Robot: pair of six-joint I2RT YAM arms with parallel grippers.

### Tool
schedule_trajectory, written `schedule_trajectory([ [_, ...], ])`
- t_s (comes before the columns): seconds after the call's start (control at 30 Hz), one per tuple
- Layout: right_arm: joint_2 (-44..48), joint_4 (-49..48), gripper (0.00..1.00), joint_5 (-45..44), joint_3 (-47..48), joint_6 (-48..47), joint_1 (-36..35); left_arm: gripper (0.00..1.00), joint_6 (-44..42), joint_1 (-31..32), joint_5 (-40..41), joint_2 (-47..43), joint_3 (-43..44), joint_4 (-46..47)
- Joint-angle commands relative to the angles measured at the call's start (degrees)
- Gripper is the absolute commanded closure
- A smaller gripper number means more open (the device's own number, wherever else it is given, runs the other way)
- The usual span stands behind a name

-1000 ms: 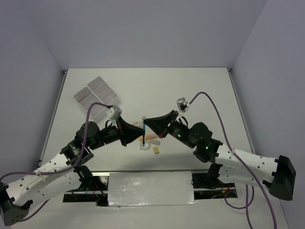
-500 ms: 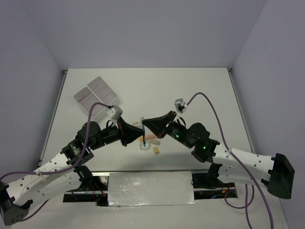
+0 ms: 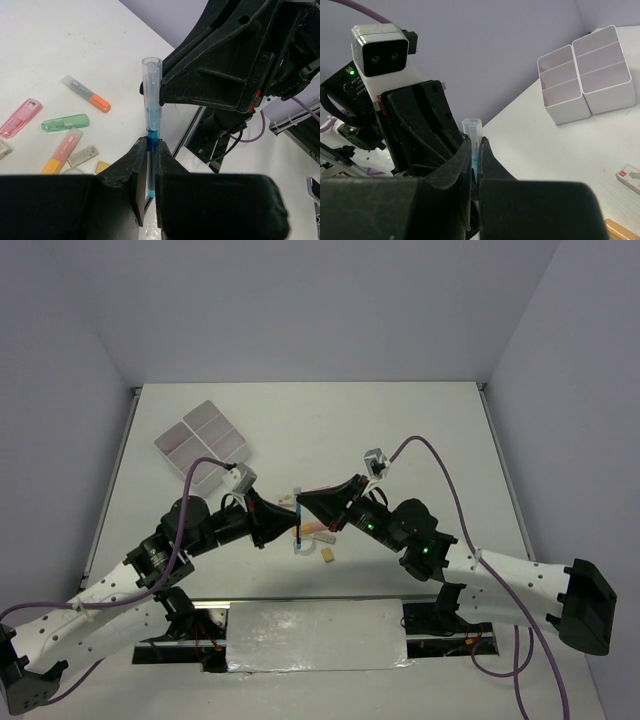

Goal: Sort the stationery into containers
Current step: Close the pen cap on the pen, then place the pen in the storage box.

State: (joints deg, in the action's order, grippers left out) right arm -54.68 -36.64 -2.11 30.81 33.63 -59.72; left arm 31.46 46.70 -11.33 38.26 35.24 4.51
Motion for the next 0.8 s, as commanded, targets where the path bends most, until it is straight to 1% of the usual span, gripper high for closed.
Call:
schedule_trajectory([
  [0.0, -2.0, 9.7, 1.0, 8.8, -3.7, 1.6, -1.7, 1.0, -2.3, -1.0, 7.9, -2.1, 4.1, 16.8],
  [0.1, -2.0, 8.9, 0.99, 10.0, -3.3, 1.4, -1.7, 1.0, -2.5, -1.0, 7.0, -1.6, 4.1, 16.9],
  [0.13, -1.8, 9.0, 0.89, 10.5, -2.9, 1.1, -1.7, 1.0, -2.7, -1.0, 6.7, -1.1, 4.1, 16.8],
  [0.17, -1.5, 9.8, 0.6, 10.3, -1.5, 0.4, -1.7, 1.0, -3.0, -1.0, 6.2, -0.8, 4.1, 16.7],
  [0.2, -1.2, 10.6, 0.56, 10.3, -0.7, -0.1, -1.7, 1.0, -3.1, -1.0, 6.2, -0.6, 3.9, 16.7],
  [0.23, -0.4, 12.4, 0.44, 9.6, 1.1, -1.4, -1.6, 1.0, -3.3, -1.0, 6.1, -0.2, 3.5, 16.7],
  [0.33, 2.3, 16.9, 0.23, 7.2, 4.1, -3.0, -1.4, 1.0, -3.9, -1.0, 6.7, 0.1, 2.9, 16.0],
  [0.43, 5.4, 22.0, 0.14, 4.3, 9.0, -5.7, 0.2, 1.0, -4.6, -1.0, 9.4, 0.5, 2.1, 14.9],
  [0.5, 8.7, 24.1, 0.13, 2.6, 10.0, -7.3, 2.1, 1.0, -5.4, -1.0, 13.9, 0.9, 2.4, 13.5],
  [0.53, 10.1, 25.6, 0.11, 2.2, 10.2, -7.8, 2.7, 1.0, -5.9, -1.0, 16.4, 1.4, 2.7, 11.6],
  [0.57, 11.3, 26.5, 0.11, 2.2, 10.2, -9.0, 3.6, 1.0, -6.0, -1.0, 24.2, 1.7, 3.9, 10.4],
  [0.63, 14.9, 28.6, 0.1, -0.8, 9.1, -10.2, 3.8, 1.0, -6.2, -1.0, 34.1, 3.7, 5.4, 7.1],
  [0.67, 16.9, 29.1, 0.1, -1.6, 8.5, -11.1, 3.9, 1.0, -5.9, -1.0, 40.6, 4.5, 6.9, 6.0],
  [0.7, 17.6, 29.6, 0.09, -2.3, 7.8, -11.4, 4.0, 1.0, -5.5, -1.1, 54.8, 6.7, 7.7, 5.2],
  [0.73, 18.3, 29.6, 0.09, -3.3, 6.0, -11.6, 3.9, 1.0, -4.9, -1.3, 62.1, 8.1, 8.9, 5.2],
  [0.77, 19.2, 29.4, 0.09, -3.4, 5.1, -11.5, 4.0, 1.0, -6.0, -1.7, 72.0, 10.7, 9.1, 6.8],
])
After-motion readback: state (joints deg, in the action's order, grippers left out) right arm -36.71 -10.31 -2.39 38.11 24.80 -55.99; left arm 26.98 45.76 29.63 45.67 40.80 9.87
